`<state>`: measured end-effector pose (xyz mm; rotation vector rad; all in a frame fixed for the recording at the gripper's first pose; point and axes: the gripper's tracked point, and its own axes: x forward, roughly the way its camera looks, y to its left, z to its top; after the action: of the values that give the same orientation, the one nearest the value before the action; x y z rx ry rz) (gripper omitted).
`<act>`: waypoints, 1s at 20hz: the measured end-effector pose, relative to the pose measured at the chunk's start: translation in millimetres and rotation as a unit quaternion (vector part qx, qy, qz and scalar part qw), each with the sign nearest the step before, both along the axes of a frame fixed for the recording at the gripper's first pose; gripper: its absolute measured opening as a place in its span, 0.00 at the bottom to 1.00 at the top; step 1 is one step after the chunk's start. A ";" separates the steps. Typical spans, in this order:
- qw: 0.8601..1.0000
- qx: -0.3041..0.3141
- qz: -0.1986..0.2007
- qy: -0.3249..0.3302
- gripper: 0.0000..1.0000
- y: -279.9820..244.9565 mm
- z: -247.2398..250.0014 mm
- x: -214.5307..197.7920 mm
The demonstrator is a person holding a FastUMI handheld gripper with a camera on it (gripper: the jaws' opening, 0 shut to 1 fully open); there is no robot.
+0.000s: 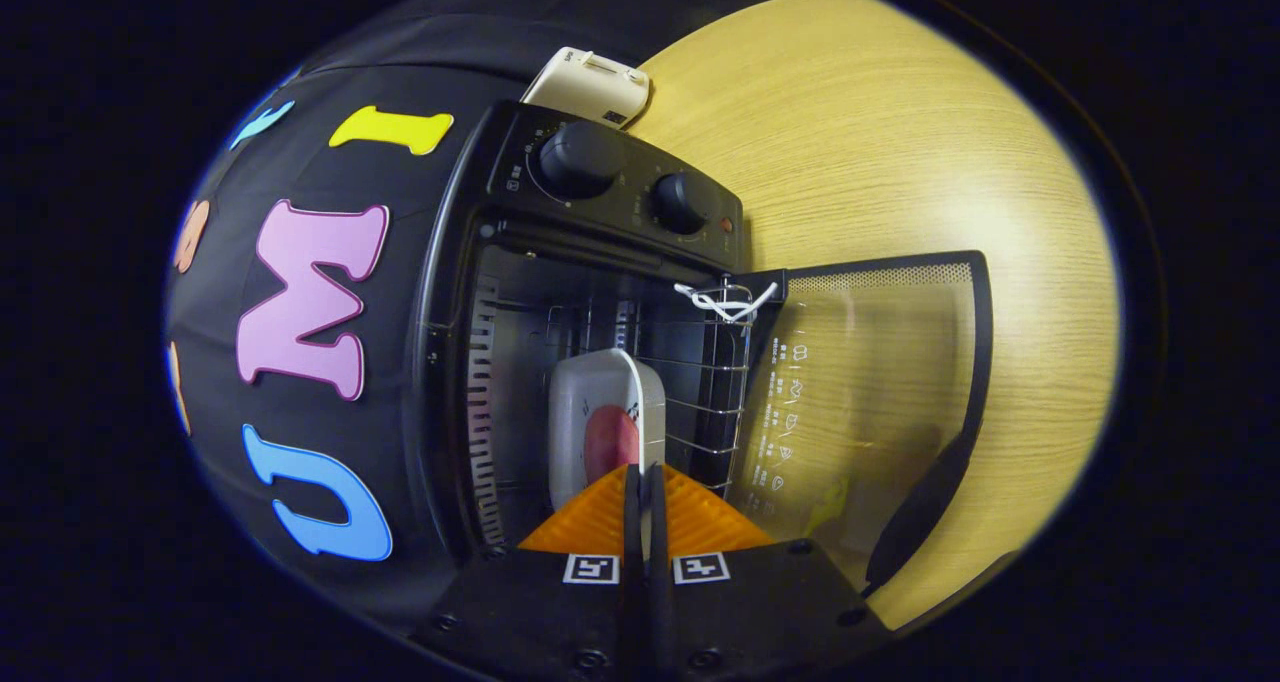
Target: Open the toaster oven, put the food inside, and close the toaster oven door.
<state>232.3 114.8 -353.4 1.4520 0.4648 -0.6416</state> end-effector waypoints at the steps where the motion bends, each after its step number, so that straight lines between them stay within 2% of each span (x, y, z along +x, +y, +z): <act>1: 1.000 0.006 -0.005 0.001 0.05 2.5 -2.9 1.9; 3: 1.000 0.016 0.003 -0.003 0.09 6.7 1.1 3.6; 6: 0.999 -0.005 0.030 -0.017 0.09 5.7 17.9 -14.9; 9: 0.998 -0.030 0.030 -0.046 0.09 -13.2 43.6 -21.9; 11: 0.996 -0.002 0.054 -0.068 0.09 -4.8 58.4 -24.9; 12: 0.995 -0.019 0.072 -0.071 0.09 -5.0 63.5 -32.3; 14: 0.985 -0.094 0.127 -0.067 0.09 -10.1 66.6 -56.0; 16: 0.964 -0.165 0.196 -0.071 0.09 -11.1 66.6 -79.8; 18: 0.928 -0.229 0.286 -0.069 0.09 -7.3 61.8 -107.8; 20: 0.881 -0.298 0.362 -0.058 0.32 -8.3 50.1 -143.6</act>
<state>88.7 106.6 -303.4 0.6380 0.6029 -0.0635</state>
